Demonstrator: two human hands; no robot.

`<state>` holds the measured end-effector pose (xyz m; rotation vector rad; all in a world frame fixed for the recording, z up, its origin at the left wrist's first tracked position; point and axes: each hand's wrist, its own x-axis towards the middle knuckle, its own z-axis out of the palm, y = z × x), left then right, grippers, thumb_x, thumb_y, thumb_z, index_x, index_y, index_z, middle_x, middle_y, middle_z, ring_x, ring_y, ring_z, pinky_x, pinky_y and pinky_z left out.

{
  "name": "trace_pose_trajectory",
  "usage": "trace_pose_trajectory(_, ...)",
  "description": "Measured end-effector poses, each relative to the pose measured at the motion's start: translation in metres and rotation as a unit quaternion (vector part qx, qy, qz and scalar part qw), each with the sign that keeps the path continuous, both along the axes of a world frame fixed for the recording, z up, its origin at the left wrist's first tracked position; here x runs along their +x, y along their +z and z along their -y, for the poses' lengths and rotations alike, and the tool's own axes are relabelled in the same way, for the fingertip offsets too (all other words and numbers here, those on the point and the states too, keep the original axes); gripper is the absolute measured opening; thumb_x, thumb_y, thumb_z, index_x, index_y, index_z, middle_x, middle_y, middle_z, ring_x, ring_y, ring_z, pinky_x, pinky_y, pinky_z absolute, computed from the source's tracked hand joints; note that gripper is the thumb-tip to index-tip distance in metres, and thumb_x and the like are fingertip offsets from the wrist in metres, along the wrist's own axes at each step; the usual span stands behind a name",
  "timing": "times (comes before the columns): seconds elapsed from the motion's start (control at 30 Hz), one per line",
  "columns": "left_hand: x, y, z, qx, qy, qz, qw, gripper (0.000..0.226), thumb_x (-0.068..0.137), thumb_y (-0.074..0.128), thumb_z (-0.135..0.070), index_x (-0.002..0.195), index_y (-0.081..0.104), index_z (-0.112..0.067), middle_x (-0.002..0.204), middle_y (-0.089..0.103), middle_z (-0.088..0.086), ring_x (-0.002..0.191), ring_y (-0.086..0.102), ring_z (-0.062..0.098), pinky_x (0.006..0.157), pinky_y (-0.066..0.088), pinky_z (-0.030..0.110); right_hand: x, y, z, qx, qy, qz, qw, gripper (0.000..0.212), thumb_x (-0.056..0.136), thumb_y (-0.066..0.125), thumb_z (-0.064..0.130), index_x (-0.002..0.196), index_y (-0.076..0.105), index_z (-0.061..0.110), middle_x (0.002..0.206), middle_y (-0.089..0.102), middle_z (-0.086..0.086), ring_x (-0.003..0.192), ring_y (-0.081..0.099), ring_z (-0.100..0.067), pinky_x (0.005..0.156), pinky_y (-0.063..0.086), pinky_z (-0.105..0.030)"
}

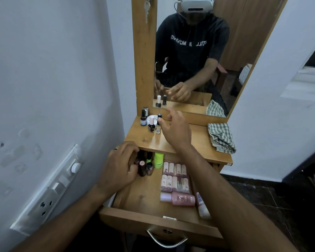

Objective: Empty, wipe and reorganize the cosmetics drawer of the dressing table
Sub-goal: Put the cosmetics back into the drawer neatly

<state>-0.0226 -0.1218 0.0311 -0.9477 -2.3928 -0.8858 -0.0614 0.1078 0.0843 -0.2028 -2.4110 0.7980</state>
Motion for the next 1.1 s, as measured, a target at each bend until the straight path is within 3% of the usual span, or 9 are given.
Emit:
trace_pose_trajectory(0.27, -0.026, 0.044, -0.020, 0.091, 0.018, -0.002, 0.996, 0.036, 0.069, 0.051, -0.004, 0.104, 0.059, -0.008, 0.107, 0.058, 0.000, 0.095, 0.056, 0.018, 0.082, 0.048, 0.039, -0.011, -0.013, 0.004, 0.010, 0.026, -0.012, 1.000, 0.041, 0.095, 0.064, 0.035, 0.136, 0.057, 0.033, 0.123, 0.064, 0.008, 0.107, 0.063, -0.014, 0.085, 0.057, -0.039)
trace_pose_trajectory(0.37, -0.030, 0.049, -0.021, 0.100, 0.018, -0.008, 0.995, 0.034, 0.072, 0.053, -0.006, 0.105, 0.059, -0.008, 0.107, 0.058, 0.001, 0.094, 0.055, 0.017, 0.081, 0.048, 0.038, -0.015, -0.012, 0.007, 0.000, 0.025, -0.018, 1.000, 0.035, 0.094, 0.066, 0.034, 0.129, 0.062, 0.033, 0.118, 0.067, 0.009, 0.103, 0.064, -0.013, 0.082, 0.057, -0.039)
trace_pose_trajectory(0.53, -0.033, 0.045, -0.017, 0.095, 0.026, -0.006, 0.995, 0.028, 0.080, 0.057, -0.011, 0.108, 0.059, -0.011, 0.107, 0.058, -0.003, 0.094, 0.056, 0.014, 0.081, 0.050, 0.041, -0.013, -0.009, 0.008, -0.048, 0.009, 0.001, 0.999, 0.023, 0.092, 0.070, 0.028, 0.114, 0.066, 0.033, 0.090, 0.063, 0.012, 0.081, 0.062, -0.008, 0.071, 0.057, -0.039)
trace_pose_trajectory(0.73, -0.043, 0.038, -0.025, 0.128, 0.050, -0.016, 0.990, 0.017, 0.088, 0.058, -0.008, 0.104, 0.061, -0.008, 0.100, 0.062, 0.003, 0.088, 0.059, 0.018, 0.079, 0.051, 0.039, 0.033, -0.010, 0.013, -0.109, 0.004, -0.084, 0.990, 0.019, 0.092, 0.069, 0.028, 0.111, 0.065, 0.028, 0.095, 0.066, 0.014, 0.083, 0.063, -0.006, 0.073, 0.056, -0.029)
trace_pose_trajectory(0.87, -0.052, 0.036, -0.040, 0.136, 0.062, 0.020, 0.989, 0.020, 0.092, 0.059, -0.007, 0.112, 0.059, -0.010, 0.108, 0.061, 0.000, 0.089, 0.059, 0.016, 0.079, 0.048, 0.026, 0.077, -0.035, 0.026, -0.133, 0.030, -0.173, 0.975, 0.019, 0.092, 0.069, 0.025, 0.111, 0.067, 0.022, 0.095, 0.066, 0.011, 0.083, 0.063, -0.012, 0.065, 0.055, -0.035)
trace_pose_trajectory(1.1, -0.070, 0.027, -0.059, 0.141, 0.094, 0.104, 0.980, 0.030, 0.091, 0.060, -0.019, 0.121, 0.056, -0.018, 0.114, 0.057, -0.003, 0.097, 0.056, 0.011, 0.082, 0.047, 0.028, 0.100, -0.077, 0.027, -0.077, 0.078, -0.113, 0.988, 0.026, 0.091, 0.070, 0.020, 0.116, 0.071, 0.014, 0.094, 0.069, 0.006, 0.079, 0.063, -0.011, 0.071, 0.057, -0.040)
